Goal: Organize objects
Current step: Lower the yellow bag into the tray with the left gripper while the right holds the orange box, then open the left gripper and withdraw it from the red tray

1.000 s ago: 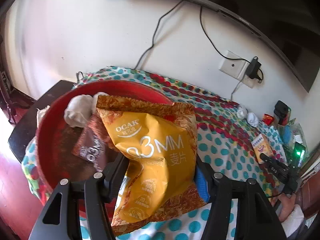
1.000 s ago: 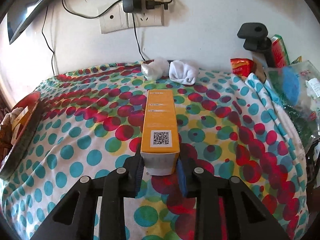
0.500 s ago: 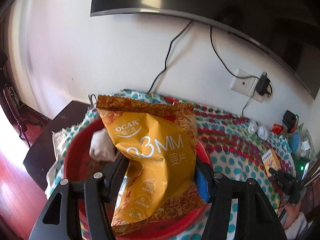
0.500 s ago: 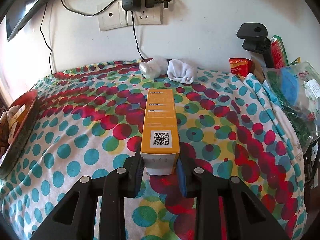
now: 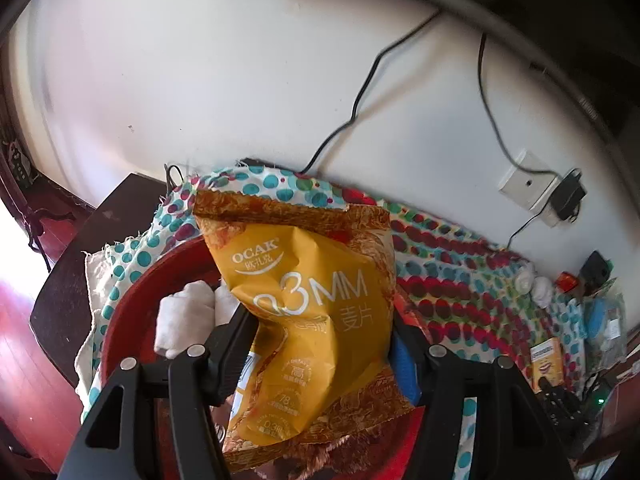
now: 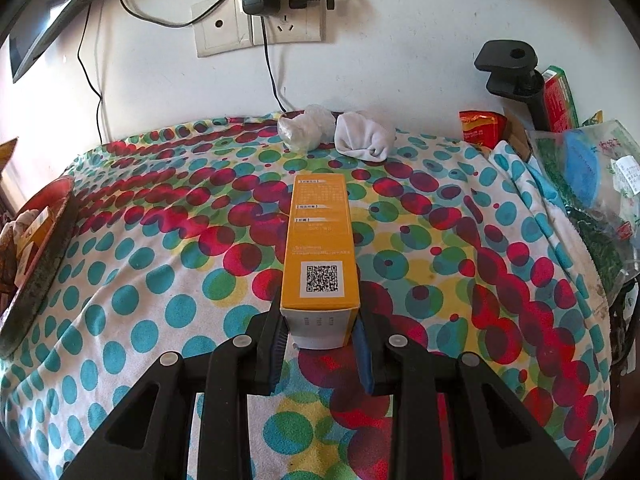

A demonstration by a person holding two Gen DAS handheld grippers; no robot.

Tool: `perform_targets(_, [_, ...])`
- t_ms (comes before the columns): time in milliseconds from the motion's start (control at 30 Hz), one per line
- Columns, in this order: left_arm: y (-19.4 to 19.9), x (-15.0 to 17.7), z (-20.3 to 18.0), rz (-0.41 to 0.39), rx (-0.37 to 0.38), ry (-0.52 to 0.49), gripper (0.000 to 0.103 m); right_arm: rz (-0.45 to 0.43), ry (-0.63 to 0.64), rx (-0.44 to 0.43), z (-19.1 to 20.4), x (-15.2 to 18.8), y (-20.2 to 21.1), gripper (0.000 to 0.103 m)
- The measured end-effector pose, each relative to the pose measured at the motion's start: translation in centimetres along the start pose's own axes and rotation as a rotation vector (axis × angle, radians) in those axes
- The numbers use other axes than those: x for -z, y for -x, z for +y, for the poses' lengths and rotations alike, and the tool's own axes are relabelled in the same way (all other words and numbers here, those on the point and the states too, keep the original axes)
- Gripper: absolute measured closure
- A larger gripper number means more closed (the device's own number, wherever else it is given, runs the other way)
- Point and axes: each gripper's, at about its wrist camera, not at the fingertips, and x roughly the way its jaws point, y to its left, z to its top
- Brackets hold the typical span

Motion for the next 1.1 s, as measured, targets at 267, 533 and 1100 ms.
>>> perform_targets(267, [-3.9,-0.1,-0.9,0.07,-0.097,-0.067,0.04,-0.001,-0.01,0.001,-0.2,0.0,0.0,0.076])
perform_targets(533, [-6.0,1.1,-1.0,0.1,-0.149,-0.154,0.031,0.009,-0.015,0.0,-0.2,0.0,-0.2,0.076])
perform_targets(1100, [2.2,7.1,-1.0,-0.083,-0.106,-0.166,0.031,-0.023,-0.015,0.013,-0.2,0.1,0.4,0.076])
